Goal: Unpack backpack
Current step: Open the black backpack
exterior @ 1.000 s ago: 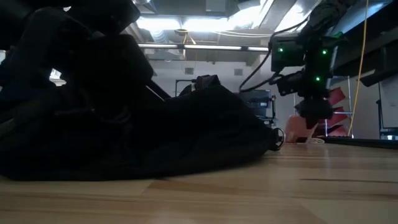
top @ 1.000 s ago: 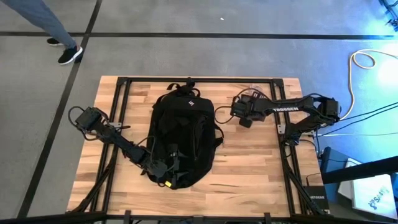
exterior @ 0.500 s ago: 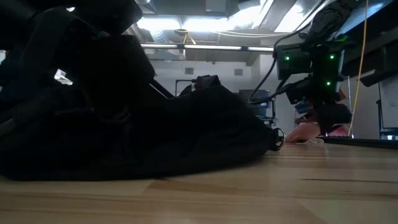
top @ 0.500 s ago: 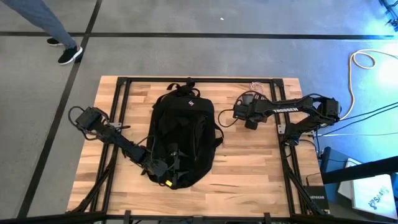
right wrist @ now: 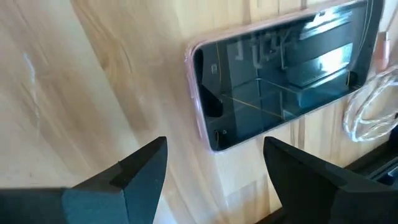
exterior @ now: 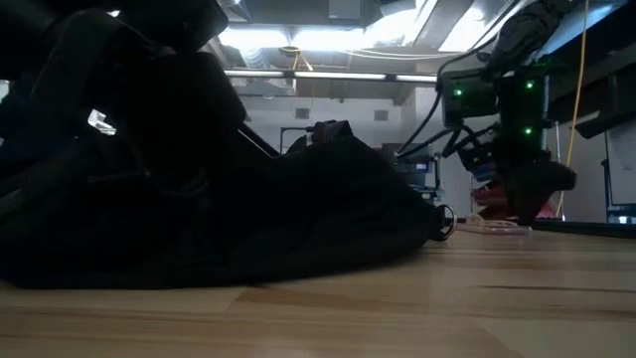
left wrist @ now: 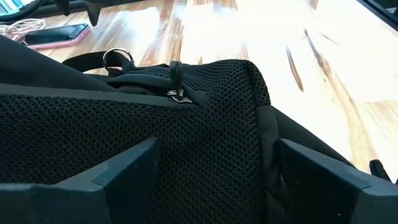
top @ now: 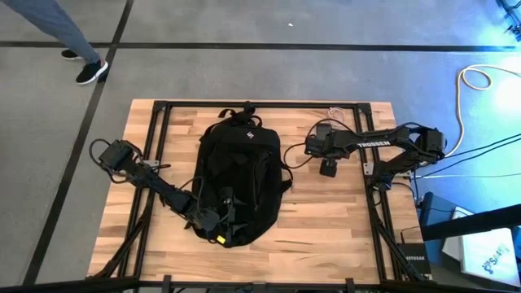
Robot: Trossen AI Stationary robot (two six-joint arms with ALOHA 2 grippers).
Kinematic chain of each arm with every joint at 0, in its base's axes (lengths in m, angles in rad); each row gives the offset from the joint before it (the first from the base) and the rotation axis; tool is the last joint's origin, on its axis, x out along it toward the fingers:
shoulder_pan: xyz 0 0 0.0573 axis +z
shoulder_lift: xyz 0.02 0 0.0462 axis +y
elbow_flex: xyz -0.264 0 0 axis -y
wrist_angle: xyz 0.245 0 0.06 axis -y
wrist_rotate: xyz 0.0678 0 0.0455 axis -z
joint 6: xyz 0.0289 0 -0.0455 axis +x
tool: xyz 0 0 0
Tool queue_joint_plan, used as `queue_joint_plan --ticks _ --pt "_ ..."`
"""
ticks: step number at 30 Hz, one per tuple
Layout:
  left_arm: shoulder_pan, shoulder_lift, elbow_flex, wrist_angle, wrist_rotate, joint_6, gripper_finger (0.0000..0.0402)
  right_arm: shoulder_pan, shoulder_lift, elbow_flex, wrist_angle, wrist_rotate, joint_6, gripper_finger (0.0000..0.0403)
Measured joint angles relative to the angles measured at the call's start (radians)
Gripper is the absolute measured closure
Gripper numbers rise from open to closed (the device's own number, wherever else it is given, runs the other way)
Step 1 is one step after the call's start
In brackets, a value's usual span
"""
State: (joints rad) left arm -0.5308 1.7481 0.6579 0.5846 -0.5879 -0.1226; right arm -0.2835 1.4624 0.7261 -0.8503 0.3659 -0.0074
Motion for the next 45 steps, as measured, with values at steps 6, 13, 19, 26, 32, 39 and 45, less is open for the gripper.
queue_joint_plan --ticks 6,13,19,26,32,39,45 --pt "0.001 0.0 0.0 0.049 -0.001 0.039 0.0092 0.132 0.0 0.044 0.133 -0.142 -0.005 0.0155" --pt "0.009 0.0 0.0 0.046 0.0 0.034 0.0092 0.329 -0.001 0.175 0.366 -0.188 -0.055 0.0155" --pt "0.008 0.0 0.0 0.043 0.0 0.02 0.0092 0.408 0.007 0.196 0.686 0.08 -0.103 0.0155" --pt "0.008 0.0 0.0 0.032 0.0 0.02 0.0092 0.382 0.086 0.196 0.81 0.124 -0.079 0.0191" --pt "0.01 0.0 0.0 0.024 0.0 0.023 0.0092 0.352 0.236 0.187 0.981 0.054 -0.085 0.0261" --pt "0.007 0.0 0.0 0.022 0.0 0.018 0.0092 0.378 0.277 0.187 0.966 -0.071 -0.057 0.0328" --pt "0.01 0.0 0.0 0.016 0.0 0.021 0.0092 0.388 0.293 0.187 0.972 -0.102 -0.031 0.0344"
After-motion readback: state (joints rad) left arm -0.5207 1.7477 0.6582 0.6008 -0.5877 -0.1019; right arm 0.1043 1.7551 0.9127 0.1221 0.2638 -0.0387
